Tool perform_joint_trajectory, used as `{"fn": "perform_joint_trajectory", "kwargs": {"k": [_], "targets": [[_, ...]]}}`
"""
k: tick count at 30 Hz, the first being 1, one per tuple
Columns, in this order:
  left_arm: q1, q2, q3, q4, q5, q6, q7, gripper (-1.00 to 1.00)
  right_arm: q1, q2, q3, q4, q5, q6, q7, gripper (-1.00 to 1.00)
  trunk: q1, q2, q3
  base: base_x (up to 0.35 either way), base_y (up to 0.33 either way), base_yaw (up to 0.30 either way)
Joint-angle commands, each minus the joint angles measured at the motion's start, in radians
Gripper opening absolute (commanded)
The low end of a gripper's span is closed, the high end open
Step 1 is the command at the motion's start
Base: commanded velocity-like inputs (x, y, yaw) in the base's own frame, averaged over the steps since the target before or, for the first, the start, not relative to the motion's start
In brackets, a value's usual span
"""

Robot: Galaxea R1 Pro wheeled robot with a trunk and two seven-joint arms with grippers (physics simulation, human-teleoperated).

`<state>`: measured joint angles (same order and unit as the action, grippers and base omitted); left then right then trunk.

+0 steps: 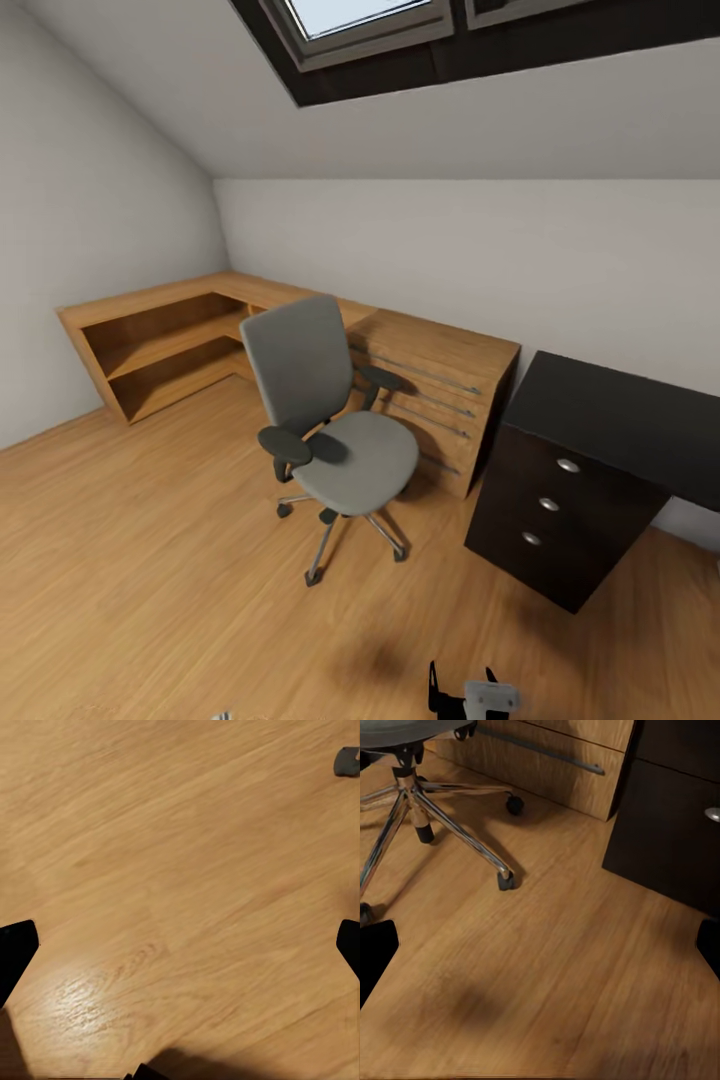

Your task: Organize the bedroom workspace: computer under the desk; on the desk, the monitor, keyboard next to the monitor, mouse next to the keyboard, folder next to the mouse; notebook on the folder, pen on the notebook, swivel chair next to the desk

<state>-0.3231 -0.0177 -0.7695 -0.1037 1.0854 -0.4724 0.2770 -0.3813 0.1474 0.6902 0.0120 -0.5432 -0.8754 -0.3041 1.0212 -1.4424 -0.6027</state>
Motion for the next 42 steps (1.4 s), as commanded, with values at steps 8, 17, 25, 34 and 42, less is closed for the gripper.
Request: {"fn": "perform_joint_trajectory", "kwargs": {"k": [8,17,25,34,42], "targets": [[-0.001,0.001,-0.004,-0.001,0.006,-0.002,0.011,1.0,-0.001,-0.002,0.008,-0.001,-0.003,0.02,-0.006,1.0,-0.008,0.013,-0.004,0.0,0.0,0.207],[-0.001,0.002,-0.002,-0.001,0.008,-0.002,0.013,1.0,-0.001,-0.002,0.009,-0.001,-0.003,0.021,-0.006,1.0,-0.042,0.076,0.014,0.0,0.0,0.207],[-0.001,0.002,-0.002,-0.001,0.008,-0.002,0.013,1.0,-0.001,-0.002,0.011,-0.001,-0.002,0.02,-0.006,1.0,-0.073,0.132,0.03,0.0,0.0,0.207],[-0.001,0.001,-0.002,-0.001,0.008,0.001,0.008,1.0,-0.001,-0.002,0.012,-0.001,-0.003,0.019,-0.006,1.0,-0.107,0.195,0.047,0.0,0.0,0.207],[-0.001,0.001,-0.003,-0.001,0.008,0.001,0.006,1.0,0.0,0.0,0.012,-0.001,-0.002,0.017,-0.006,1.0,-0.127,0.23,0.054,0.0,0.0,0.207]]}}
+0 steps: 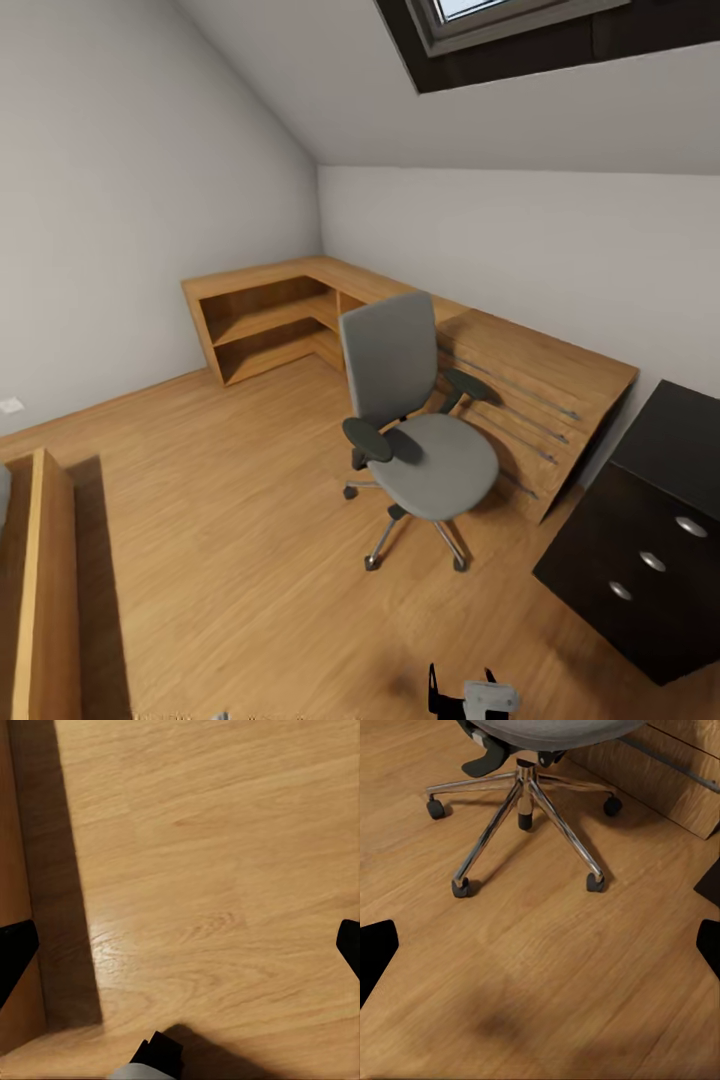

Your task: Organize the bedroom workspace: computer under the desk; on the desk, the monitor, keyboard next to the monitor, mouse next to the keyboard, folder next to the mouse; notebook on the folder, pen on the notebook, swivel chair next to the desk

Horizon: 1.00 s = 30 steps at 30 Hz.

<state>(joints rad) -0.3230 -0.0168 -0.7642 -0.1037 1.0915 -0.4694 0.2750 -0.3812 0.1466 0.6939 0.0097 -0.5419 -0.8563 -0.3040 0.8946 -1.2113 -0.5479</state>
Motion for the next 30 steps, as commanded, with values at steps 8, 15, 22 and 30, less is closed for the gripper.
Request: {"fn": "perform_joint_trajectory", "kwargs": {"k": [8,15,22,30], "targets": [[-0.001,0.0,-0.009,-0.001,0.002,-0.003,0.007,1.0,-0.001,0.002,0.011,0.001,-0.001,-0.003,-0.006,1.0,0.0,-0.001,-0.01,0.02,0.0,0.207],[-0.001,0.0,-0.009,-0.001,0.002,-0.001,0.007,1.0,-0.001,0.002,0.012,0.001,0.0,-0.003,-0.006,1.0,0.0,-0.001,-0.018,0.281,0.0,0.207],[-0.001,-0.001,-0.009,-0.001,0.002,-0.001,0.007,1.0,-0.001,0.003,0.012,0.001,0.0,-0.003,-0.006,1.0,0.0,-0.001,-0.025,0.323,0.0,0.221],[-0.001,-0.002,-0.01,-0.001,0.002,0.0,0.007,1.0,-0.001,0.005,0.012,0.001,0.0,-0.005,-0.006,1.0,0.0,-0.001,-0.026,0.267,0.0,0.26]]}}
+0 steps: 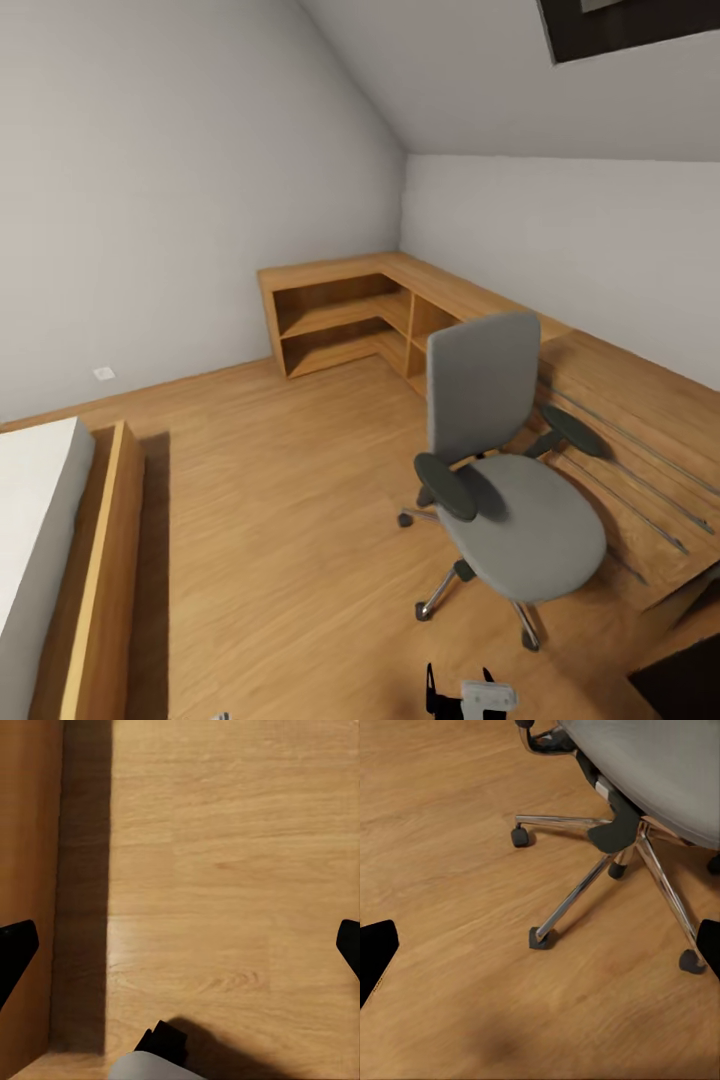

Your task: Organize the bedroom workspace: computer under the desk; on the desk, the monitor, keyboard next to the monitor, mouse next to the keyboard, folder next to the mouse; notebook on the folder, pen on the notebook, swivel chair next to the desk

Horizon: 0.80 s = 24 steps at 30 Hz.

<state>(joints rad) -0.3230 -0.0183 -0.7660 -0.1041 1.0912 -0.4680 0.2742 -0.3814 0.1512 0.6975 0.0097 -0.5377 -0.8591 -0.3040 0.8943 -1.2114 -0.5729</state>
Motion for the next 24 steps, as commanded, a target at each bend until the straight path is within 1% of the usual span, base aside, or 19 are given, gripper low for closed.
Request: {"fn": "perform_joint_trajectory", "kwargs": {"k": [1,24], "targets": [[-0.001,0.0,-0.009,0.0,0.002,-0.001,0.008,1.0,-0.001,0.0,0.009,0.001,-0.004,-0.002,-0.006,1.0,0.0,0.0,-0.001,0.098,0.0,0.273],[-0.001,0.0,-0.008,0.0,0.003,-0.001,0.008,1.0,-0.001,0.001,0.008,0.001,-0.004,-0.003,-0.006,1.0,0.0,0.0,0.007,0.008,0.0,0.275]]}}
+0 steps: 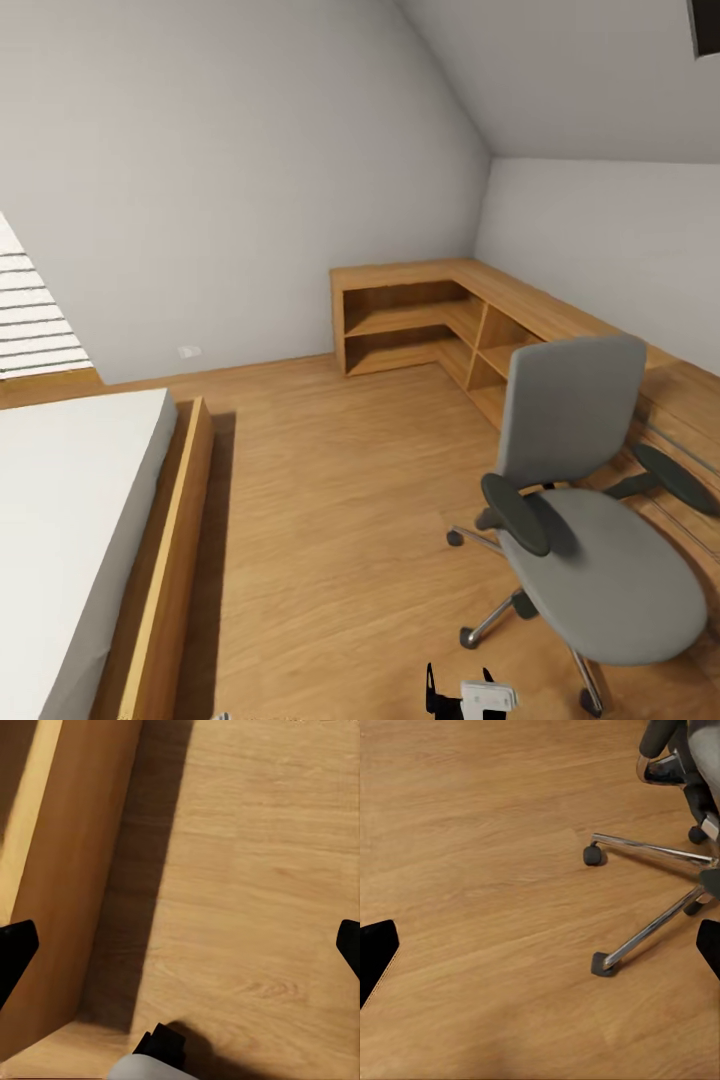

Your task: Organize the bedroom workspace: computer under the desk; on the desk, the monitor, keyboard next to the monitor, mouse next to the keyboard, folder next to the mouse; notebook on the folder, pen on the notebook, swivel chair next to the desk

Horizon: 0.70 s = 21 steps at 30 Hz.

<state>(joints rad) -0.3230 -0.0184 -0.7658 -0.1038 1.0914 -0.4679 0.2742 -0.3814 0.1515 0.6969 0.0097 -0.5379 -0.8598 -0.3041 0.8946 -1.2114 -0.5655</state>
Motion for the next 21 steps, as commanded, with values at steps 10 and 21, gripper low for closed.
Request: {"fn": "perform_joint_trajectory", "kwargs": {"k": [10,21], "targets": [[-0.001,0.0,-0.008,-0.001,0.002,-0.001,0.008,1.0,0.0,0.0,0.009,0.001,-0.004,-0.001,-0.006,1.0,0.0,0.0,0.005,0.0,0.0,0.275],[-0.001,0.0,-0.009,-0.001,0.002,-0.001,0.008,1.0,0.0,0.0,0.009,0.001,-0.004,-0.001,-0.006,1.0,0.0,0.0,0.012,0.0,0.0,0.27]]}}
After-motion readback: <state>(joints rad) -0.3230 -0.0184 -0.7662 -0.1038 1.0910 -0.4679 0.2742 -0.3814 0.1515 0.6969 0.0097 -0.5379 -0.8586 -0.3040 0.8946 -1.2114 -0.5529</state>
